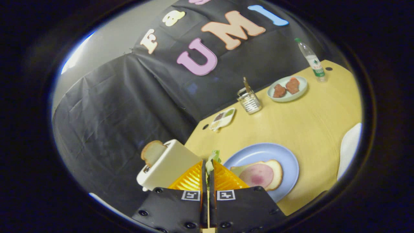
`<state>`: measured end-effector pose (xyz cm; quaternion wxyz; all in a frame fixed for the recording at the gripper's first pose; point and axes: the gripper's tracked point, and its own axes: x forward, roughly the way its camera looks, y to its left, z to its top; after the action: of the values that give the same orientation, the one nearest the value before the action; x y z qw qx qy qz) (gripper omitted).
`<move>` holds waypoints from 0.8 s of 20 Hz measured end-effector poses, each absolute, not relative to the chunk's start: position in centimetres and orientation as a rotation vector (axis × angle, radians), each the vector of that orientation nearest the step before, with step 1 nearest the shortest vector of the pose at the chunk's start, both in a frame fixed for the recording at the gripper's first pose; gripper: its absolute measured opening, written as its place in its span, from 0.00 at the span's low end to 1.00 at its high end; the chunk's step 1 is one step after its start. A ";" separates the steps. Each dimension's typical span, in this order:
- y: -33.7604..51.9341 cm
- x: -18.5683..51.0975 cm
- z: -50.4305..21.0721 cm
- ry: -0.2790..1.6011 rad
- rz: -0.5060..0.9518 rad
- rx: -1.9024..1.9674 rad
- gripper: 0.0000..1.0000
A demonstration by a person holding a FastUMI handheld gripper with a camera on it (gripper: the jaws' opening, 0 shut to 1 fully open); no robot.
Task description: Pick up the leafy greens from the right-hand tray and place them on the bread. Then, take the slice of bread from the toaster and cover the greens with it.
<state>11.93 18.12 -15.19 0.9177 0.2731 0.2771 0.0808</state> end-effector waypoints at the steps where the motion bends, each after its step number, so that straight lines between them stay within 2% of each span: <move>1: 17.0 12.1 -16.6 0.591 0.131 0.547 0.05; 6: 12.7 11.1 -21.6 0.682 0.027 0.433 0.05; 10: 11.3 11.1 -21.5 0.637 0.003 0.317 0.08; 16: 9.6 9.6 -20.6 0.623 0.011 0.156 0.48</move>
<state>9.56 9.62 -20.57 0.9489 0.0767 0.3061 0.0053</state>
